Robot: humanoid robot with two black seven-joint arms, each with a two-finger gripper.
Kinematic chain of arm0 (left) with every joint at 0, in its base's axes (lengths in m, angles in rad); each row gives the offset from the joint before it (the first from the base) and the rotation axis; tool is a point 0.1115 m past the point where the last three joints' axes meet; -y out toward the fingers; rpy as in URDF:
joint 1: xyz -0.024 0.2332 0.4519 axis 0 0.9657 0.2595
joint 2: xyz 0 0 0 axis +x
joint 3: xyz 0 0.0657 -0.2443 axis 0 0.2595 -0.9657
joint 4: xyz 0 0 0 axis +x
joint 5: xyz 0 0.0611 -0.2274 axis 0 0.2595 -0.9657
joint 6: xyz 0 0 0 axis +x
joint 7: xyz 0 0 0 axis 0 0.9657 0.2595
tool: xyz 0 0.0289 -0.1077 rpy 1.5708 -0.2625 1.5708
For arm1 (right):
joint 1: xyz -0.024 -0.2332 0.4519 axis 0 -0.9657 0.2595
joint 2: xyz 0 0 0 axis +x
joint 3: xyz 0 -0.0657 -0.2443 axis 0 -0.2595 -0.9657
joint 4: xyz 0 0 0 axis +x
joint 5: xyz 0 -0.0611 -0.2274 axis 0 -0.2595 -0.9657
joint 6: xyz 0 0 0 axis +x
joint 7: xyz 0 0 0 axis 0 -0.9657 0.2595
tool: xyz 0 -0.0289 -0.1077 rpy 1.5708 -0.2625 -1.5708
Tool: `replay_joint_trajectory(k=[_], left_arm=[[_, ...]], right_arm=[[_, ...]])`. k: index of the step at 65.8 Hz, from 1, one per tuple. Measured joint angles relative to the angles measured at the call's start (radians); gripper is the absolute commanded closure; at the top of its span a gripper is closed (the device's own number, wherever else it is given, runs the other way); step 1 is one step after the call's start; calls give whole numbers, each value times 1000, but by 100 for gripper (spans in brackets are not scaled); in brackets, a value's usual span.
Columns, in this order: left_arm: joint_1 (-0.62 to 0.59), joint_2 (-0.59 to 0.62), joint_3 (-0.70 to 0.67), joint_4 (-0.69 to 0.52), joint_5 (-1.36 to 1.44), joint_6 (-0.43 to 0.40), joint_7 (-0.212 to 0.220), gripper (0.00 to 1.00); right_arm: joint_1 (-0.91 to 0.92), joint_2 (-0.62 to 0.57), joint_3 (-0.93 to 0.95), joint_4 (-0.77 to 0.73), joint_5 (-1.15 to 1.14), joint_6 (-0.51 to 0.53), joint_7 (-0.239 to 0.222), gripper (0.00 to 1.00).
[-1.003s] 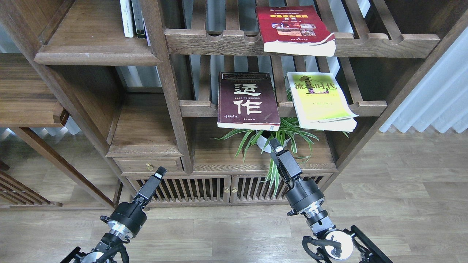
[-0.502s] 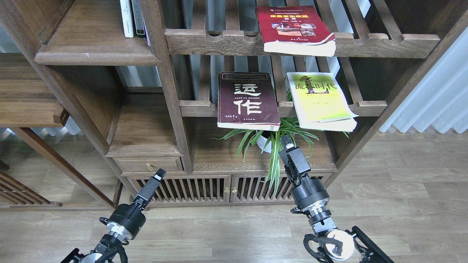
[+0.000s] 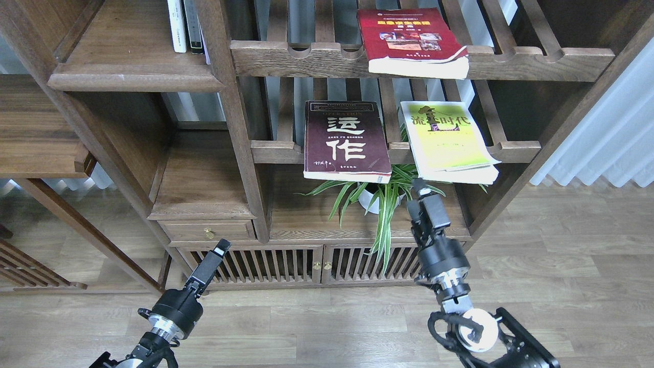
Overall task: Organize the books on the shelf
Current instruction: 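Raise the right gripper toward the yellow-green book on the middle shelf, then grasp the bottom edge of the yellow-green book with the right gripper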
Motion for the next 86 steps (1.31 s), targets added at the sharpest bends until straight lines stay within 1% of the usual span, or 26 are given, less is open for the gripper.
replay_joint_trajectory(k=[30, 44, 53, 56, 57, 58, 59, 62, 64, 73, 80, 86], left_arm=[[-7, 0, -10, 10, 0, 0, 12, 0], [-7, 0, -10, 11, 1, 0, 8, 0], [-5, 0, -12, 12, 1, 0, 0, 0], [-5, 0, -16, 11, 0, 0, -3, 0], [-5, 0, -16, 11, 0, 0, -3, 0], [-5, 0, -18, 11, -1, 0, -3, 0], [-5, 0, -19, 11, -1, 0, -4, 0], [-5, 0, -25, 10, -3, 0, -6, 0], [-5, 0, -29, 9, -5, 0, -6, 0], [-5, 0, -38, 9, -32, 0, -5, 0], [-6, 0, -39, 8, -44, 0, -3, 0], [-6, 0, -39, 8, -47, 0, -2, 0]], right_arm=[[69, 0, 17, -137, 9, -14, 3, 0], [131, 0, 17, -159, 9, -58, 3, 0], [176, 0, 20, -205, 9, -90, 3, 0], [195, 0, 28, -239, 10, -96, 4, 5], [198, 0, 30, -243, 9, -96, 4, 9], [201, 0, 32, -249, 9, -97, 4, 11], [204, 0, 34, -254, 9, -97, 4, 16], [211, 0, 40, -264, 10, -98, 6, 24], [212, 0, 45, -268, 10, -98, 9, 27], [212, 0, 74, -272, 12, -94, 30, 36], [210, 0, 85, -272, 13, -93, 36, 47], [207, 0, 87, -272, 13, -92, 36, 50]])
